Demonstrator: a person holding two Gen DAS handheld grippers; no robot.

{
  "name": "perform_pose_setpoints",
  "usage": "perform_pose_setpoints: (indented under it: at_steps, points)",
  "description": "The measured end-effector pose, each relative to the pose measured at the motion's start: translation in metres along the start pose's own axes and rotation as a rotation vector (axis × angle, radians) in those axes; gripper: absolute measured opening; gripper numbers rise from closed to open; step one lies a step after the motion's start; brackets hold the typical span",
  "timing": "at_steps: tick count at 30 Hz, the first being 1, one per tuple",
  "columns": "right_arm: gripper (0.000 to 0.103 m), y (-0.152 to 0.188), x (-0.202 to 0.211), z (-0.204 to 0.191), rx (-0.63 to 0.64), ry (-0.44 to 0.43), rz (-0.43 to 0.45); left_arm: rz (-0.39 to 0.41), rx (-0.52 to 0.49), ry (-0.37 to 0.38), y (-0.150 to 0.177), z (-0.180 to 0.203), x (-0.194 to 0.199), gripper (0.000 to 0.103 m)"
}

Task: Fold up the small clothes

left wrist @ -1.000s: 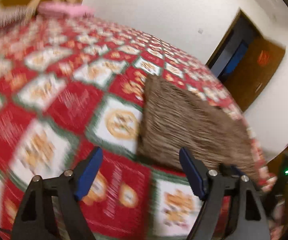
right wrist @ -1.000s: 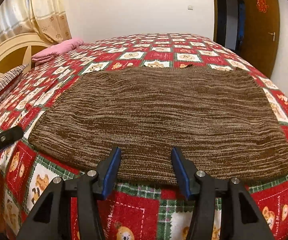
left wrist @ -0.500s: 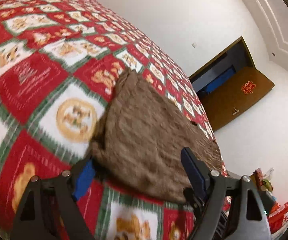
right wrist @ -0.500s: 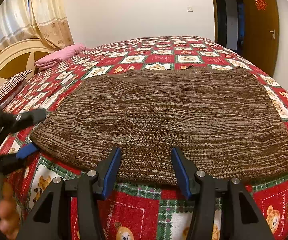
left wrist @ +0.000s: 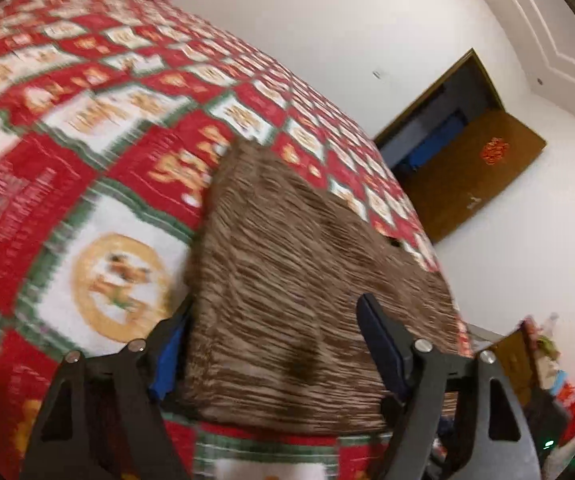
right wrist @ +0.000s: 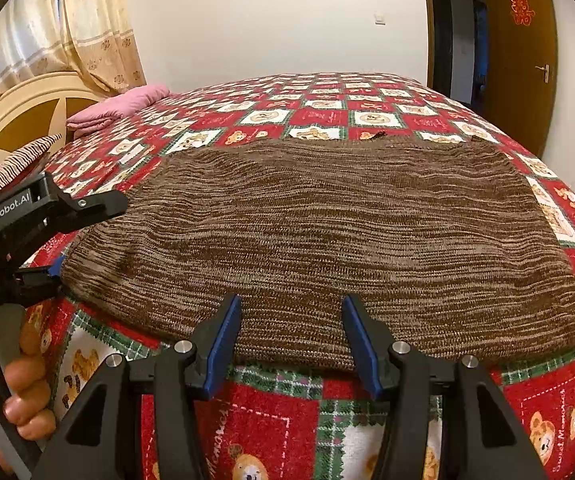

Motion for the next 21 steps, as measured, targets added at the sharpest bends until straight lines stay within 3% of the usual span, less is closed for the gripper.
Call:
perform_pose_setpoints:
  at_steps: [6,8,9,10,11,12,14,17,21]
  points:
    - [0.054,0.000,0.000,0.001,-0.002,-0.004,0.001,-0.029,0.083,0.083,-0.014,-0.001,-0.009,0.082]
    - [0.054,0.000,0.001,0.001,-0.004,-0.005,0.003,-0.026,0.092,0.075,-0.014,-0.001,-0.007,0.066]
    - [0.054,-0.001,0.001,0.001,-0.003,-0.003,0.003,-0.031,0.077,0.071,-0.011,0.000,-0.006,0.031]
    - [0.054,-0.001,0.002,0.000,-0.002,0.003,-0.001,-0.039,0.062,0.061,-0.009,0.000,-0.007,0.014]
    - [0.053,-0.003,0.004,-0.002,0.000,0.010,0.000,-0.044,0.047,0.047,-0.007,-0.001,-0.007,0.013]
    - [0.042,-0.006,0.006,-0.007,0.009,-0.007,0.006,-0.039,0.035,0.033,-0.005,-0.001,-0.006,0.013]
    - [0.028,-0.013,0.010,-0.018,0.020,-0.047,0.012,-0.036,0.017,0.016,-0.005,-0.001,-0.005,0.013]
    - [0.028,-0.021,0.009,-0.037,0.014,-0.129,0.015,-0.040,0.008,0.002,-0.007,-0.002,-0.006,0.017]
    - [0.028,-0.012,-0.018,-0.055,0.049,-0.142,-0.069,-0.038,0.051,-0.015,-0.012,-0.009,-0.011,0.048]
Point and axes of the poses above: each gripper's, at about its wrist camera, not at the fingertips, and x roughly against the way its jaws point, z to its right, y to its underside, the point moved 5 cm from there along -x, roughly the way its jaws point, and after that the axes turned 9 degrees about -z, right-handed, at the moved point
